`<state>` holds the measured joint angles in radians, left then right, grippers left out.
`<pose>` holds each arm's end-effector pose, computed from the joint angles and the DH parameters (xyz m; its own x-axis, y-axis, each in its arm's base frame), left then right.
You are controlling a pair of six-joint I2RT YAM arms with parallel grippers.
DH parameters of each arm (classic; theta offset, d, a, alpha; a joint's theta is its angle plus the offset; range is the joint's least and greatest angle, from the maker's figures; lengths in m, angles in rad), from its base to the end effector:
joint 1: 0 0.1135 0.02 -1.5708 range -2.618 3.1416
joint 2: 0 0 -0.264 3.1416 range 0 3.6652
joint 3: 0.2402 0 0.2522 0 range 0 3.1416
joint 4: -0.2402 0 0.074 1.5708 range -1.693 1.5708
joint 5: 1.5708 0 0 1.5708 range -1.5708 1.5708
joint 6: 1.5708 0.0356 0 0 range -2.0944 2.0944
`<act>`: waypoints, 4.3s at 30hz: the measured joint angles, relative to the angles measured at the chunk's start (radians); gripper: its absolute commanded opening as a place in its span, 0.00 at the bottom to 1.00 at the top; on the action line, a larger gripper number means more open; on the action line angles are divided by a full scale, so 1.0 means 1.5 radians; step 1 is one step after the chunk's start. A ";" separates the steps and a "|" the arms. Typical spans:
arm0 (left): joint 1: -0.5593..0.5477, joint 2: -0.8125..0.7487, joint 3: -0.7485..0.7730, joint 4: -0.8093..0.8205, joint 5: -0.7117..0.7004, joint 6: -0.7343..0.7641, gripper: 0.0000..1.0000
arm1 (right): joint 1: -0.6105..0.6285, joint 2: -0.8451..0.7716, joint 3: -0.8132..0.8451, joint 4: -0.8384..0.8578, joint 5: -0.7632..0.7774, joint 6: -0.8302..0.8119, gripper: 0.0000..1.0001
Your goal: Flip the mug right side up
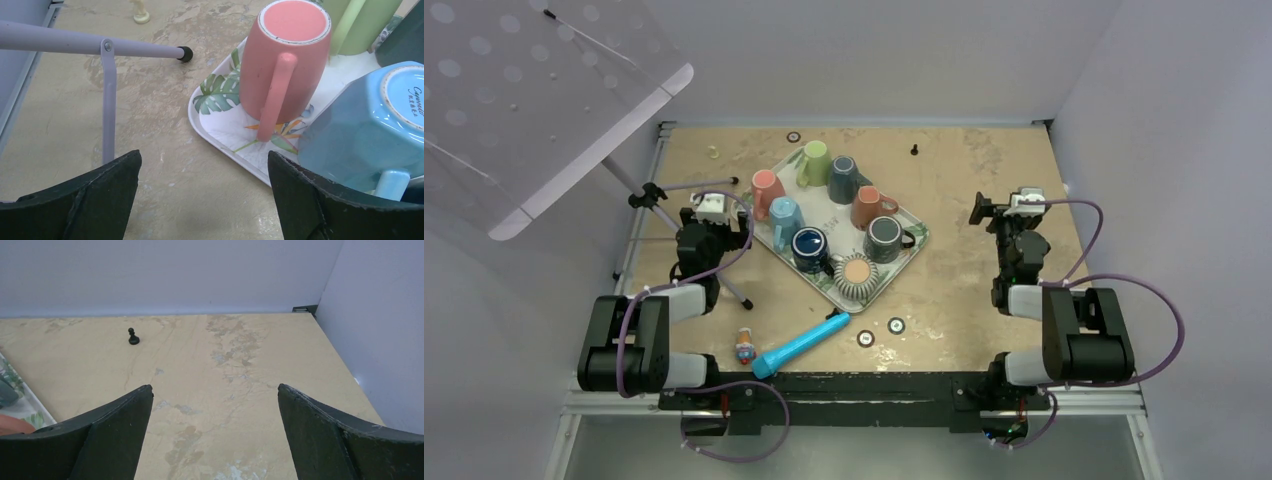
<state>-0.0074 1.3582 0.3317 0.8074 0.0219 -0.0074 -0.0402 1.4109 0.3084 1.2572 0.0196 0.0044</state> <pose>0.2494 -0.0026 0.1692 -0.2175 -0.0058 -0.9760 0.0272 0.9996 -0.0120 0.2501 -0.0108 0.1995 0.1542 -0.0018 -0.9880 0.0589 0.9982 0.0074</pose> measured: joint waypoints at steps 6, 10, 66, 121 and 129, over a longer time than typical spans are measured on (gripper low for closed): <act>0.001 -0.001 0.000 -0.001 0.022 0.004 1.00 | 0.000 -0.062 0.042 -0.112 0.027 0.005 0.98; 0.001 -0.060 0.019 -0.098 0.141 0.051 1.00 | 0.000 -0.116 0.094 -0.192 0.014 0.020 0.98; -0.496 0.299 0.677 -1.102 0.027 0.866 0.00 | 0.000 -0.208 0.170 -0.405 -0.341 0.166 0.98; -0.332 0.049 0.908 -1.095 0.269 0.154 1.00 | 0.349 -0.075 0.413 -0.643 -0.323 0.273 0.00; -0.237 -0.012 0.771 -1.113 0.177 0.176 0.86 | 0.161 -0.026 0.630 -1.015 0.003 0.097 0.00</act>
<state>-0.3626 1.3407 1.4887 -0.8623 0.2878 0.2562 0.2008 1.3720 1.2537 -0.2649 0.0238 0.1501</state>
